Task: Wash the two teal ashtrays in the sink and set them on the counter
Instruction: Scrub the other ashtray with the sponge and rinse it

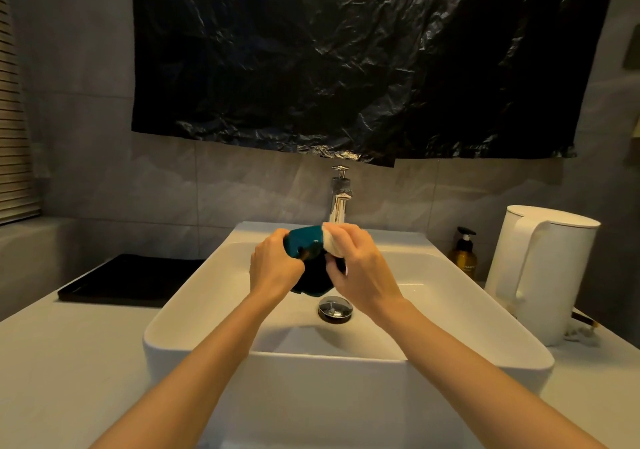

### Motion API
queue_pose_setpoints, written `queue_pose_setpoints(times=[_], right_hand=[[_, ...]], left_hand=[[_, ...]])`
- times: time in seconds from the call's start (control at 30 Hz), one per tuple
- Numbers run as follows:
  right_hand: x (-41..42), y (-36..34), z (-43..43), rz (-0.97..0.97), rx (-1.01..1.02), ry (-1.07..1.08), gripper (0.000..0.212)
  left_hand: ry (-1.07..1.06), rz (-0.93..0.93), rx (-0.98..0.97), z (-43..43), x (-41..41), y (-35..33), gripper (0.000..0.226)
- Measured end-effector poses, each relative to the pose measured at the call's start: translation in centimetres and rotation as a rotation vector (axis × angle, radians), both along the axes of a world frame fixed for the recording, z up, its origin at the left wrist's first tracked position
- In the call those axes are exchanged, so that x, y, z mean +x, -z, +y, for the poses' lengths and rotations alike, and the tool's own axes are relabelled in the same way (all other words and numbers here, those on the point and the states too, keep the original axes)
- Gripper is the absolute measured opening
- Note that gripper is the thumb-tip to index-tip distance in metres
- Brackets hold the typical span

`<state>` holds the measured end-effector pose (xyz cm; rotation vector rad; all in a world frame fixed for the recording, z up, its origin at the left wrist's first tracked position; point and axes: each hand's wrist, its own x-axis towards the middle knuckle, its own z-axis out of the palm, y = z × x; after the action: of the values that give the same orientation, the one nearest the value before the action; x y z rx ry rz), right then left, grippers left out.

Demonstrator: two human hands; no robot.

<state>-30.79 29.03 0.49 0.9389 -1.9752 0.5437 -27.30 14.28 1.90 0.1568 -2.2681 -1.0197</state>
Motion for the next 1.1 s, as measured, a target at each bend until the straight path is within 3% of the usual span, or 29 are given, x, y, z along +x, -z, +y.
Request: queue_pose_setpoints(times=[0.13,0.37,0.5,0.73,0.93,1.1], right_hand=[[0.1,-0.3,-1.3,0.068,0.126,-0.052,0.043],[-0.4,0.5,-0.4,-0.052,-0.030,-0.039,0.047],[0.2,-0.1,-1.4,0.029,0.049,-0.066,0.038],[-0.9,0.7,-0.7,-0.108,-0.112,-0.037,0.039],[-0.3,-0.2,-1.2,0.035,0.015,-0.037,0.040],[-0.7,0.4,-0.9,-0.079,-0.113,-0.005,0.041]], left_hand=[[0.035,-0.010,-0.086,0.4,0.0,0.2,0.020],[-0.007,-0.014,0.050,0.1,-0.1,0.0,0.040],[0.041,-0.005,-0.054,0.6,0.0,0.4,0.023],[-0.007,0.000,0.156,-0.1,-0.2,-0.1,0.039],[0.064,0.016,0.031,0.7,-0.4,0.6,0.031],[0.058,0.021,0.225,0.2,-0.5,0.2,0.039]])
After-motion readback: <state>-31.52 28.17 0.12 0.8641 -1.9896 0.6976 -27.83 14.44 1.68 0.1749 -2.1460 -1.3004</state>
